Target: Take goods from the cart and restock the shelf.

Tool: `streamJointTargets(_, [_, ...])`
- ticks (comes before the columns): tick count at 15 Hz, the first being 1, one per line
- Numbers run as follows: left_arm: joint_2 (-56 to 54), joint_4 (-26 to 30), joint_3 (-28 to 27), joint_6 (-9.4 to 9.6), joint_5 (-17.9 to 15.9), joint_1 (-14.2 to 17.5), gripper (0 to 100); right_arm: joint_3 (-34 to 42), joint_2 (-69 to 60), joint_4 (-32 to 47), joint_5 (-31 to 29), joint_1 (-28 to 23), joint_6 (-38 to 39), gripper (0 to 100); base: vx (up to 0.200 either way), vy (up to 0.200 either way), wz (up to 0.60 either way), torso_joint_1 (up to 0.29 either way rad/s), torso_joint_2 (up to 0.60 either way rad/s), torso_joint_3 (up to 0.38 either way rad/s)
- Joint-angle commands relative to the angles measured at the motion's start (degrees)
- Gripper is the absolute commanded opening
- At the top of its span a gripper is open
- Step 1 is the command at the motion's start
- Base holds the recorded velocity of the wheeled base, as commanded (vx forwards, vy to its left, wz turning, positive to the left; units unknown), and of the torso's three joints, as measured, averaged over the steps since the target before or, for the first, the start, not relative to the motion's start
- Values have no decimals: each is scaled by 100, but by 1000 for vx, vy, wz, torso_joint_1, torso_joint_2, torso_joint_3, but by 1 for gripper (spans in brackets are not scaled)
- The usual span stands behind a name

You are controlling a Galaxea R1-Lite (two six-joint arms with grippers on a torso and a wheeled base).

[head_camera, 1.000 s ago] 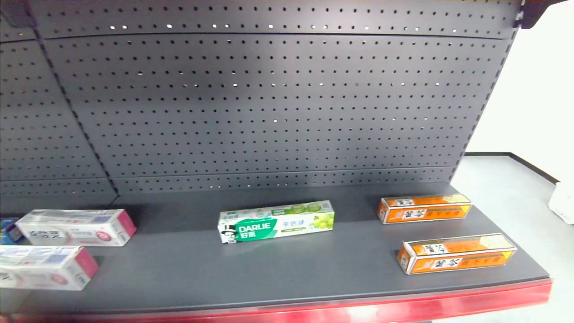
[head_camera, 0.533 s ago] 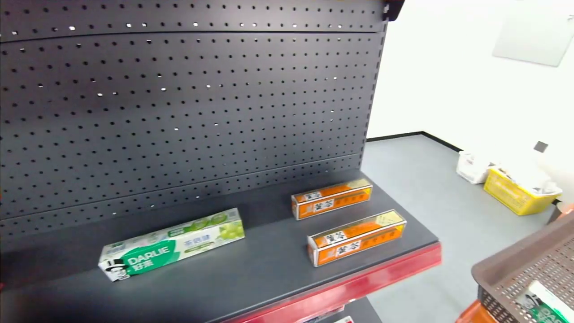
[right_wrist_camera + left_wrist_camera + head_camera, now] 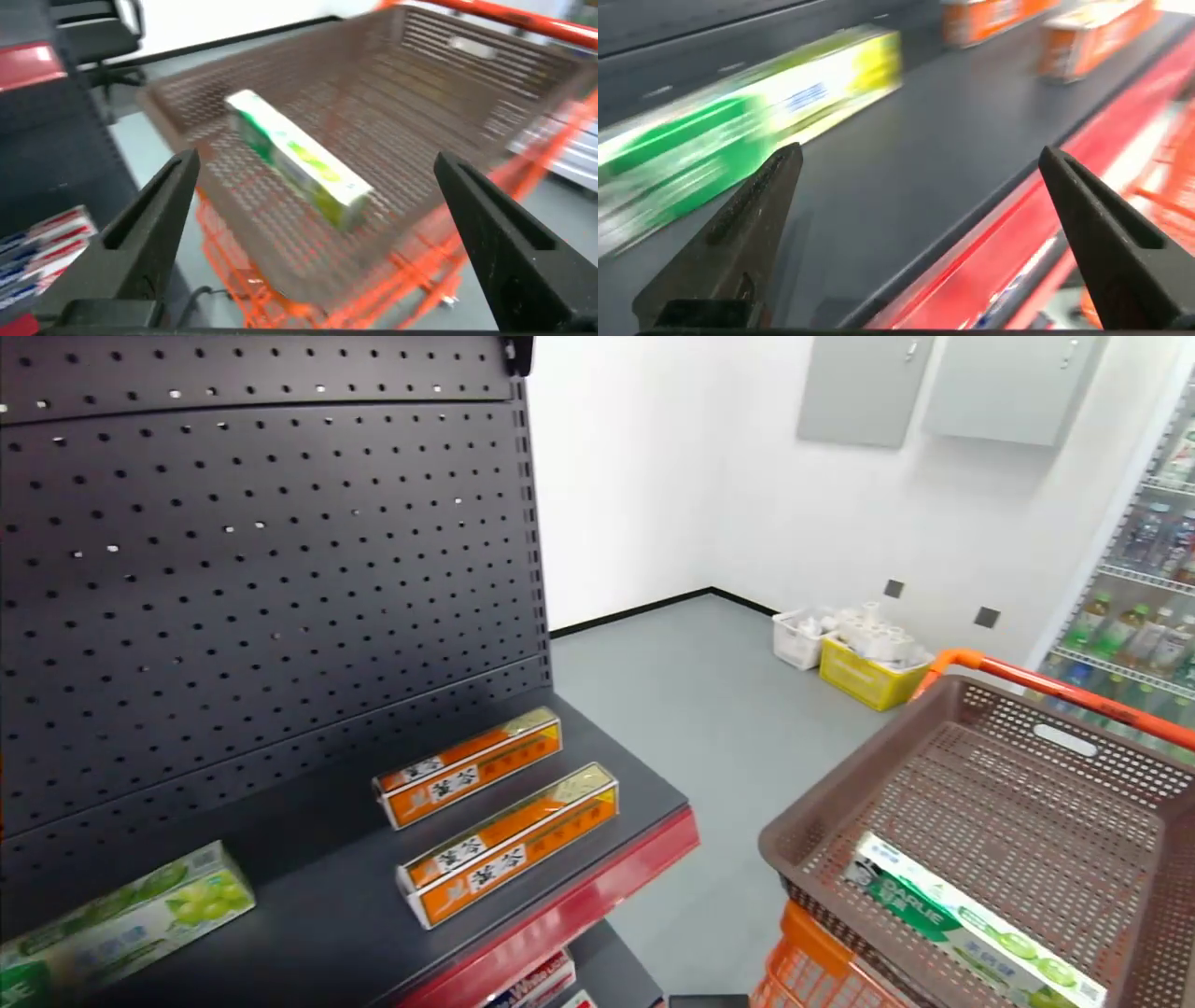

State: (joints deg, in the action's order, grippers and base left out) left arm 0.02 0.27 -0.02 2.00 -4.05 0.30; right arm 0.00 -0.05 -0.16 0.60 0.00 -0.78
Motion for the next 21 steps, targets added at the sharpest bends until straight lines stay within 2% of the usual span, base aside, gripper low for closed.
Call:
streamJointTargets(1, [-2,0,2,2,0,5,100,0,5,-2,2,0,8,100,0,0,-600,2,2,7])
streamJointTargets(13, [-2,0,2,2,0,5,100,-44,5,7,72,9,-10,100,0,0,0,0,0,0])
streamJointTargets(14, [-2,0,2,-7,0,5,100,-202,66,7,107,44,16,100,0,0,0,0,0,0])
streamJointTargets(15, [-2,0,2,11,0,5,100,-1459,1218,350,248,229,271,100,0,0,0,0,0,0])
streamJointTargets(16, [-2,0,2,11,0,5,100,-1784,1367,517,142,158,236,100,0,0,0,0,0,0])
streamJointTargets(20, [-2,0,2,11,0,5,100,-2285,2457,675,160,114,544,100,0,0,0,0,0,0])
streamJointTargets(21, [-2,0,2,11,0,-4,100,-2619,3204,675,142,237,509,100,0,0,0,0,0,0])
